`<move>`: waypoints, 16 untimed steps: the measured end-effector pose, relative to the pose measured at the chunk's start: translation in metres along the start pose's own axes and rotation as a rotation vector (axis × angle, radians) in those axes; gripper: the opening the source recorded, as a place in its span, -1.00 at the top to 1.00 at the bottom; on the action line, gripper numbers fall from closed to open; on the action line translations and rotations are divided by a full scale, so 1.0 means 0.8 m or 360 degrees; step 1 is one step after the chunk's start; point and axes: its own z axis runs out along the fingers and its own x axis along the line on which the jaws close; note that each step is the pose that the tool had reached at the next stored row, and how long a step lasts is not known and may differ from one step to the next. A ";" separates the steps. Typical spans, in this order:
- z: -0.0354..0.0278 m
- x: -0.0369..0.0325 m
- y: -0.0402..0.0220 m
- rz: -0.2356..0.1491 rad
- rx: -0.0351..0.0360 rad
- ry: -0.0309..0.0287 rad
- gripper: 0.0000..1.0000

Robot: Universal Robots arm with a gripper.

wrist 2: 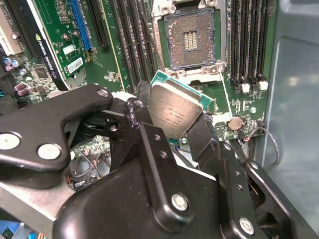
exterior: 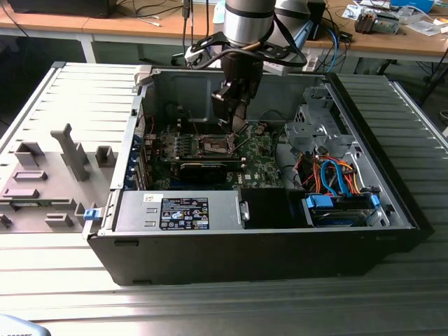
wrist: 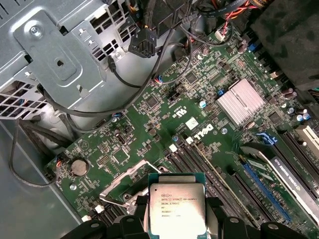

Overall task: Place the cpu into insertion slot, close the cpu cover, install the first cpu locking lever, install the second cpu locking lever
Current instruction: 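Place the cpu into insertion slot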

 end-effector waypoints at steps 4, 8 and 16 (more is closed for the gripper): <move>0.0000 0.0000 0.0000 0.0006 0.0000 -0.00001 -0.08; 0.0000 0.0000 0.0000 0.0014 0.0000 -0.00002 -0.08; 0.0001 0.0000 0.0000 0.0025 0.0001 -0.00002 -0.08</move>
